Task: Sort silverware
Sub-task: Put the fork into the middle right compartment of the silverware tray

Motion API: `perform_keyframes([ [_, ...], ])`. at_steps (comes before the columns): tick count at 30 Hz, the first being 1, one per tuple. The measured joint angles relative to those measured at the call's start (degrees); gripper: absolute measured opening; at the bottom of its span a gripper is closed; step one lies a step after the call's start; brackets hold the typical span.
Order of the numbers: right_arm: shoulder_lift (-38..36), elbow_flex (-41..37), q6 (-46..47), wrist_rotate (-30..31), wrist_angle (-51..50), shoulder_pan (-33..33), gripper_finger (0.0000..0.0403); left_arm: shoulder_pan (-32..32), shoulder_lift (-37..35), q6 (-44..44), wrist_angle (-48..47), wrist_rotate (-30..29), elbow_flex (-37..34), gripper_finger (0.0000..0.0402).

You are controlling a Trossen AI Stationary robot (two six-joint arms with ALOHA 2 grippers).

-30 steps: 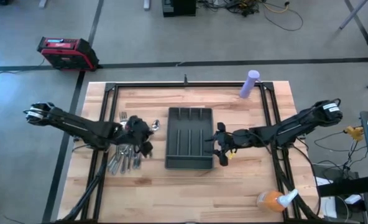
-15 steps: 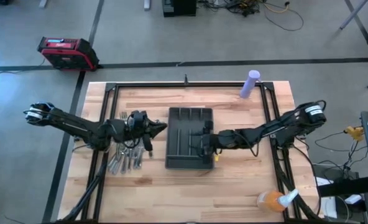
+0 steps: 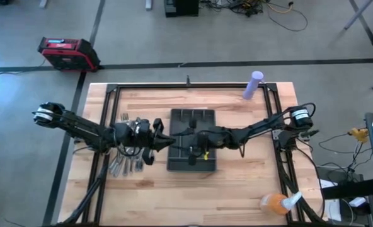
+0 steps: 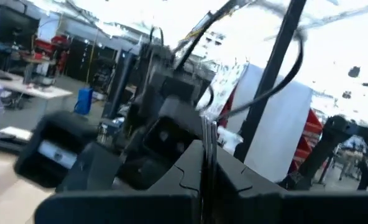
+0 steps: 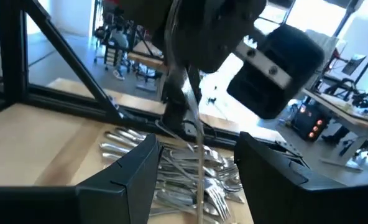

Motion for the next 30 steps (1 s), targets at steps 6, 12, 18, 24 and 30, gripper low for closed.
perform_keyframes([
  [6, 0.55, 4.61, -0.88, -3.65, -6.97, 0.04, 0.0139, -0.43, -0.23, 2.04, 0.25, 0.2, -0.51, 0.0],
  [12, 0.84, 5.34, -1.95, -3.72, -7.91, -0.02, 0.0014, -0.5, -0.29, 3.04, 0.3, 0.49, -0.89, 0.0],
  [18, 0.22, 4.23, -2.07, -3.44, -8.26, 0.04, 0.0003, -0.53, -0.04, 5.03, 0.06, 0.15, -1.11, 0.0],
  [24, -1.07, 3.21, -0.12, -0.15, -11.51, 0.17, 0.0001, -0.44, -2.95, 9.07, -5.53, -2.78, -1.59, 0.0013],
  [30, -2.3, 2.47, 5.75, 0.4, -14.19, 0.26, 0.0, -0.27, -7.96, 10.96, -16.34, -8.82, -1.81, 0.0064],
])
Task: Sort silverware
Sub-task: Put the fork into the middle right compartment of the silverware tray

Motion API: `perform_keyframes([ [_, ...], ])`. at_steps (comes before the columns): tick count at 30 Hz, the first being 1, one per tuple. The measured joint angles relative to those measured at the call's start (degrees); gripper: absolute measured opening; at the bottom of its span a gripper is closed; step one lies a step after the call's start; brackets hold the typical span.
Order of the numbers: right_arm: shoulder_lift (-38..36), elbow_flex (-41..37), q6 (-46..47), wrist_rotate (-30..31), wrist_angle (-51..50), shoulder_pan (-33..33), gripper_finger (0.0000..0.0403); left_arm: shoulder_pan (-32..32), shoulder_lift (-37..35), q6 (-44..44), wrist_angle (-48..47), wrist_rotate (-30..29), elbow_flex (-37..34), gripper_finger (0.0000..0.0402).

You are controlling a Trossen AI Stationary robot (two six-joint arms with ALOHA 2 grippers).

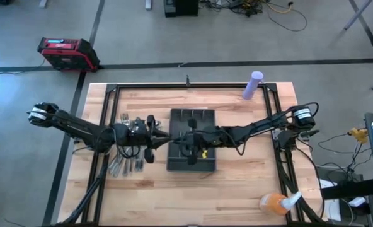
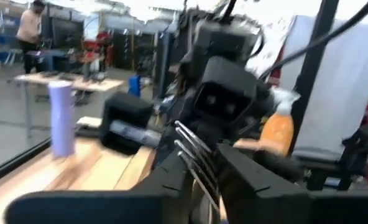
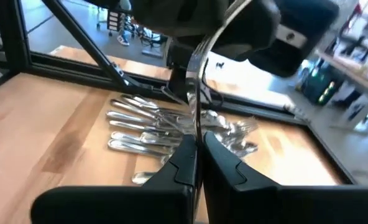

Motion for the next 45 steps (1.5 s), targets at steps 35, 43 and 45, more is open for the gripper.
perform_keyframes([
  [35, 5.08, 1.2, 71.16, 15.1, -40.06, -9.16, 0.0, -0.07, 2.17, -2.36, -29.41, -36.92, -7.55, 0.0118],
  [43, 11.54, 10.61, 73.99, 15.22, -45.27, -9.43, 0.0, 0.13, 0.85, 7.35, -30.38, -36.75, -7.31, 0.0118],
  [45, 13.18, 13.66, 76.16, 15.48, -54.2, -9.59, 0.0, 0.13, 0.91, 7.97, -29.95, -36.79, -7.32, 0.0118],
])
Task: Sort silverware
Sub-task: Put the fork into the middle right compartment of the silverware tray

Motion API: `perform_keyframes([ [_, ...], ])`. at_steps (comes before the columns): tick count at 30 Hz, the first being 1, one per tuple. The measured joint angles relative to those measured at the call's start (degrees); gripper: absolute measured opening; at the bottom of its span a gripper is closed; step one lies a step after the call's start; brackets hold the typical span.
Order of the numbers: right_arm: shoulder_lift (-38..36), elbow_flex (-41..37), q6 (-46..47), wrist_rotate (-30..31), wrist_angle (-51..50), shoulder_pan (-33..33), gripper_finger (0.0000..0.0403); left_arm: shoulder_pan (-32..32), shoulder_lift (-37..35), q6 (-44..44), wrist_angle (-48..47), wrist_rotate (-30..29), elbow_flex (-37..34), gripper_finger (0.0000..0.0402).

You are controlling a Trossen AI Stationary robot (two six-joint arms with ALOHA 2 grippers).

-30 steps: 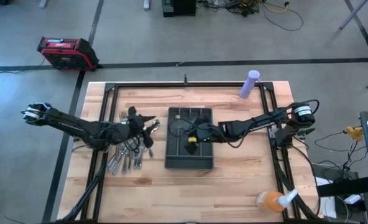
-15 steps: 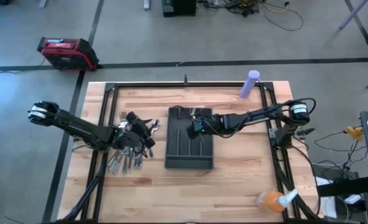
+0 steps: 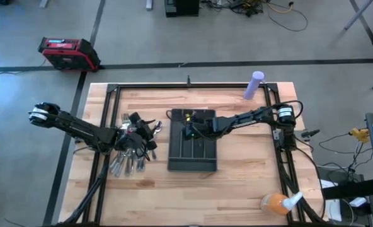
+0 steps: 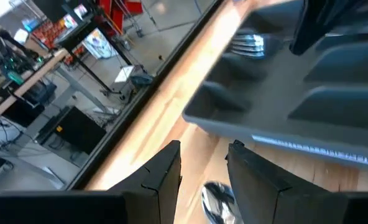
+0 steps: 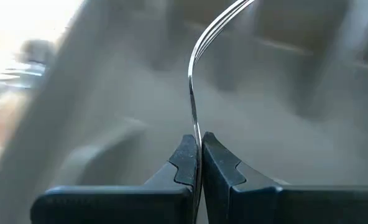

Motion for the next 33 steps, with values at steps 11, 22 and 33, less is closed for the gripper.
perform_keyframes([
  [11, 9.7, 12.68, 0.25, -0.52, -15.21, -1.2, 0.0, 0.59, 0.16, 2.15, -1.07, -0.34, -0.4, 0.0118],
  [22, 10.63, 14.92, -8.03, -2.09, -19.17, -2.3, 0.008, 0.84, -2.06, 2.4, -3.18, -1.16, -1.24, 0.0139],
  [33, 5.28, 15.78, -13.28, 4.73, -22.81, -2.67, 0.0201, 2.24, -5.66, 0.27, -6.42, 2.71, 0.41, 0.0172],
])
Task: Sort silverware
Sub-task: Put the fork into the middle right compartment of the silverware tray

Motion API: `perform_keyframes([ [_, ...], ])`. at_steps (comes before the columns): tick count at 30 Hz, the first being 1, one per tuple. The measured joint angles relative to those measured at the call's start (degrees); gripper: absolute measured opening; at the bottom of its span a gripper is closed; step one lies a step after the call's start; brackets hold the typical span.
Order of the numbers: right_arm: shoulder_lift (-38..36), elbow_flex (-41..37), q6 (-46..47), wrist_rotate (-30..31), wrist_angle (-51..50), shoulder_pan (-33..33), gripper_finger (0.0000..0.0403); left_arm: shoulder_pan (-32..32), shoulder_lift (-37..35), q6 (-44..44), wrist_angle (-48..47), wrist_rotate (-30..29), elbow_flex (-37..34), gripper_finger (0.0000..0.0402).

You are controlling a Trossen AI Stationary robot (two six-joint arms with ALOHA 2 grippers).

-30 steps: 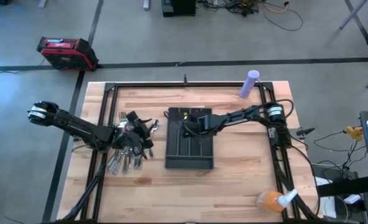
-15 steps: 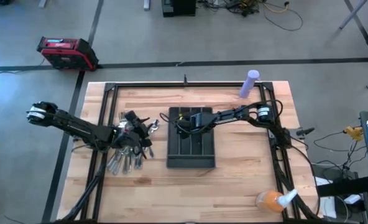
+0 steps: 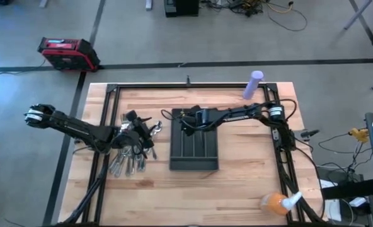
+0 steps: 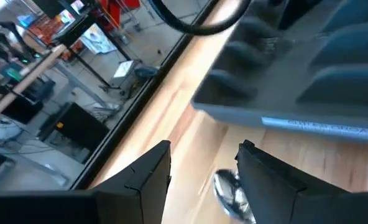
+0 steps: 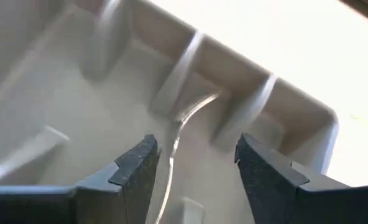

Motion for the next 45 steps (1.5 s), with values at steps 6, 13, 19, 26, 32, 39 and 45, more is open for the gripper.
perform_keyframes([
  [6, 2.06, -0.4, -1.78, -0.12, 0.51, -0.29, 0.0183, 1.61, -0.45, -0.96, -0.91, 2.35, 0.68, 0.017],
  [13, 4.91, -0.41, -2.55, -1.38, 6.09, -1.13, 0.0081, 2.81, -0.62, -2.39, -4.26, 3.35, 0.7, 0.0151],
  [19, 6.34, -0.39, -5.11, -3.8, 8.01, -1.88, 0.0006, 2.9, 0.39, -3.28, -4.99, 4.26, 0.78, 0.0133],
  [26, 5.73, -0.24, -4.91, -2.66, 4.17, -1.98, 0.0001, 2.91, 0.48, -3.95, -6.2, 4.4, 1.16, 0.0119],
  [32, 5.34, 0.09, -4.93, -0.73, 1.74, -1.31, 0.0, 2.91, -0.3, -3.21, -6.2, 4.66, 1.16, 0.0119],
  [39, 4.39, 0.33, -4.43, 0.14, -3.74, -1.33, 0.0, 2.96, -0.41, -2.64, -5.31, 4.4, 1.34, 0.0119],
  [45, 4.2, 0.28, -5.82, 1.02, -7.59, -1.47, 0.0, 3.0, -0.73, -2.16, -4.9, 4.26, 1.31, 0.0119],
])
